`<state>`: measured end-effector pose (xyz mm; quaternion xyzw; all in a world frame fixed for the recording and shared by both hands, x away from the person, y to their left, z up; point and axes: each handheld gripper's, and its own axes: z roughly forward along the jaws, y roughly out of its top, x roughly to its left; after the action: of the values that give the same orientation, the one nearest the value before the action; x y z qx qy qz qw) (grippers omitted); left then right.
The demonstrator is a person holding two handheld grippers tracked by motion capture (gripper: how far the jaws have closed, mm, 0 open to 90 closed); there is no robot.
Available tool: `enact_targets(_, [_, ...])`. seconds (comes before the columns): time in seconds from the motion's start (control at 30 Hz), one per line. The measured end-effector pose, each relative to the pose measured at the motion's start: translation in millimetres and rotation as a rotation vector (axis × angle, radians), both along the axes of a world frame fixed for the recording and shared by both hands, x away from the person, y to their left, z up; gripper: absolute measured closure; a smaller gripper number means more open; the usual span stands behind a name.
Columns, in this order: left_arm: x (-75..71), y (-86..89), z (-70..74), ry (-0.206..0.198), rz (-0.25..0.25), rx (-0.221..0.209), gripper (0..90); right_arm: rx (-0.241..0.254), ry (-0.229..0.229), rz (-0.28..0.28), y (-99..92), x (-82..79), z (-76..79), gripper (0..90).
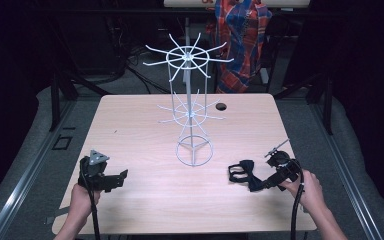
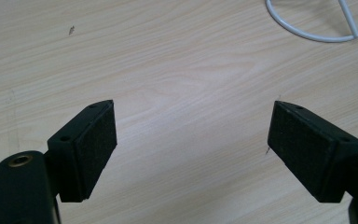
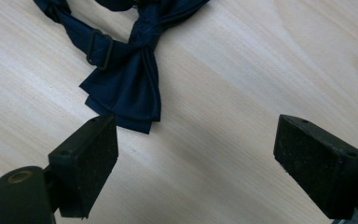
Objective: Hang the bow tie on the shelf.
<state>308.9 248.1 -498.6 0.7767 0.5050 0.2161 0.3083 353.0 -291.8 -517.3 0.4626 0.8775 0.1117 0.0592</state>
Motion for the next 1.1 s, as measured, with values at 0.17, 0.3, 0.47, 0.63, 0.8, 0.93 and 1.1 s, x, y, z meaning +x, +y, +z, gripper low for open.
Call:
enact_targets(0.17, [0.4, -1.6, 0.2, 0.001, -0.011, 0.006, 15.8, -0.023, 0.018, 0.025, 1.7, 0.4, 1.0, 13.4])
enact_targets(0.3, [0.2, -0.5, -0.4, 0.000, -0.002, -0.001, 15.8, -0.004, 0.009, 0.013, 5.0, 0.3, -1.5, 12.2])
enact_targets(0.47, [-1.6, 1.7, 0.7, 0.003, 0.002, 0.003, 15.8, 0.018, 0.010, 0.033, 11.9, 1.9, -1.6, 7.5])
enact_targets(0.63, [-3.0, 2.1, 1.2, -0.002, 0.001, 0.004, 15.8, 0.042, 0.001, 0.028, 16.7, 1.4, -2.5, 3.9])
enact_targets(0.8, [-2.7, 2.6, 0.8, 0.000, 0.003, 0.005, 15.8, 0.031, 0.007, 0.057, 18.3, 3.6, -1.2, 3.3])
enact_targets(0.93, [-2.0, 2.9, 0.3, 0.001, 0.005, 0.005, 15.8, 0.086, -0.011, 0.053, 20.8, 4.6, -1.4, 3.5])
enact_targets(1.1, [-1.8, 2.6, 0.2, 0.002, 0.002, 0.007, 15.8, 0.067, -0.018, 0.070, 28.4, 7.8, -4.2, 3.7])
